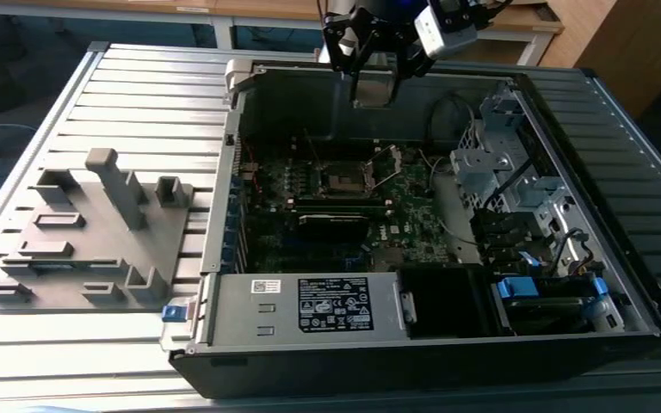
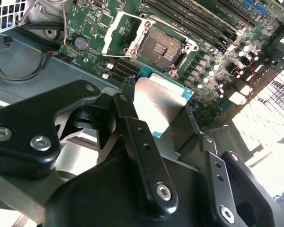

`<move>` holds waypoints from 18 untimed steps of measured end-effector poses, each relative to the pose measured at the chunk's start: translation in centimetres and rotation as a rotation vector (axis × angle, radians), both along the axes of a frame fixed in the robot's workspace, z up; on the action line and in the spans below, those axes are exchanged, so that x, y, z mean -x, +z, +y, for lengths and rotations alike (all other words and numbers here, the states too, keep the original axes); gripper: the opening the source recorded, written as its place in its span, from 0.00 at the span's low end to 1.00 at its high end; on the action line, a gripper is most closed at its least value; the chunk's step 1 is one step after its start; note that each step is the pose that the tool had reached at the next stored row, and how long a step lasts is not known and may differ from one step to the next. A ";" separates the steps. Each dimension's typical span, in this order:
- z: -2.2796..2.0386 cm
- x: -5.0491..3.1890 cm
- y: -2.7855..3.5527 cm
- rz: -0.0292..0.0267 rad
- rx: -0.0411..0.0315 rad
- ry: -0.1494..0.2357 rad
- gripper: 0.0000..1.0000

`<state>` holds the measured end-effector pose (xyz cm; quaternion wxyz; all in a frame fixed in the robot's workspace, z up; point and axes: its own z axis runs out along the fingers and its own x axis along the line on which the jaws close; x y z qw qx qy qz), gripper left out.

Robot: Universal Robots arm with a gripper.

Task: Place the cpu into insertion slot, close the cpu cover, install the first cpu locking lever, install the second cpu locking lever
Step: 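Place the cpu into insertion slot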

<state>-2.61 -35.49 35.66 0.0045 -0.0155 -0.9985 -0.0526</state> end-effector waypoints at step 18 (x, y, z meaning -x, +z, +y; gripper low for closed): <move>0.00 0.00 -0.28 0.0001 0.0001 0.000 0.54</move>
